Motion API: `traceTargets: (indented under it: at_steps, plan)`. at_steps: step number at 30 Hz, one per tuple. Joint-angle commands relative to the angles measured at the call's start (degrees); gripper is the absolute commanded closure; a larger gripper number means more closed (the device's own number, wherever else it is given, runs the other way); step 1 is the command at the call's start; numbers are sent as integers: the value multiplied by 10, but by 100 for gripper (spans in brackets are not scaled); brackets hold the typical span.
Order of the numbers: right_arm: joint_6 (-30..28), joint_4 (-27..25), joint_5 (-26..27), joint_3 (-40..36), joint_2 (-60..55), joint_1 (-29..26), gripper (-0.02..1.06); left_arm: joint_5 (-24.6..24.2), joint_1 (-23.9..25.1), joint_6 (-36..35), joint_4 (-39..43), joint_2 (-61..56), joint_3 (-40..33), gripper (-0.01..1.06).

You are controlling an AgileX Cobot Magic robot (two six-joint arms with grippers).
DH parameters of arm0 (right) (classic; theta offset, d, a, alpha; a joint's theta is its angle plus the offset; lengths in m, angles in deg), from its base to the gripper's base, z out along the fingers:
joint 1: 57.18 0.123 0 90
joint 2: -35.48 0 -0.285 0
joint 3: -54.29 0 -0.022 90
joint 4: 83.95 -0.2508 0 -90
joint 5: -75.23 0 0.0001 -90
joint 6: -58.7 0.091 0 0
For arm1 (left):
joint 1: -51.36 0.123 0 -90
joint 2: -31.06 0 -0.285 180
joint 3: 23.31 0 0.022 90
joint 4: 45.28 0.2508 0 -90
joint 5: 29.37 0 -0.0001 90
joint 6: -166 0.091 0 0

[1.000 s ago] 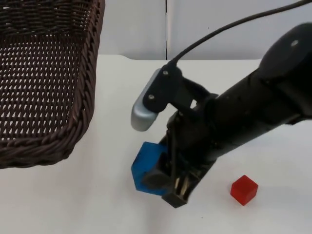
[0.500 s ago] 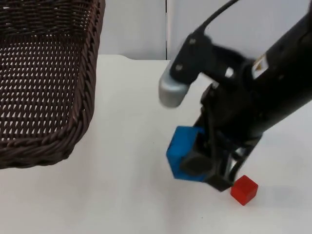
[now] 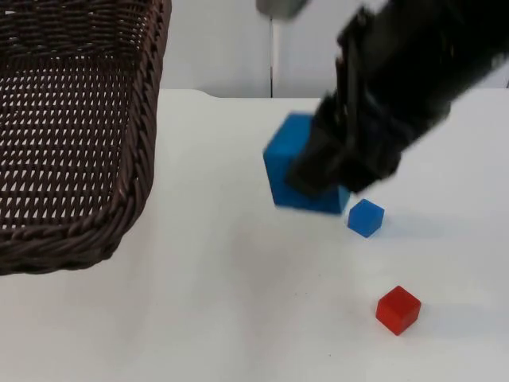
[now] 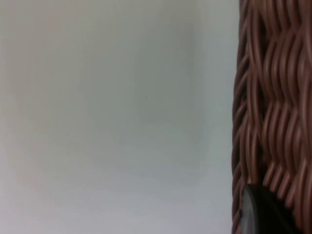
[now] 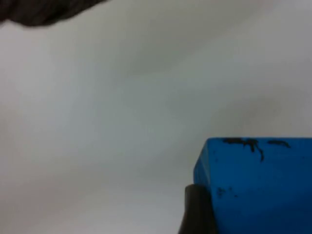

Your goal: Pick up the basket with the left hand and place the largest block into the basket with the right hand.

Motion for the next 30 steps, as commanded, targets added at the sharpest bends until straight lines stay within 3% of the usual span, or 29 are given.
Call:
traceTargets:
  at_steps: [1,17,30]
  plan:
    - [13,12,-11,19,9,0,105,6,1,2,-10,-8,1,105]
    - [14,12,-61,172,9,2,105,7,1,2,-10,-7,1,105]
    - [14,-17,-63,219,-16,2,105,7,1,2,-10,-7,1,105]
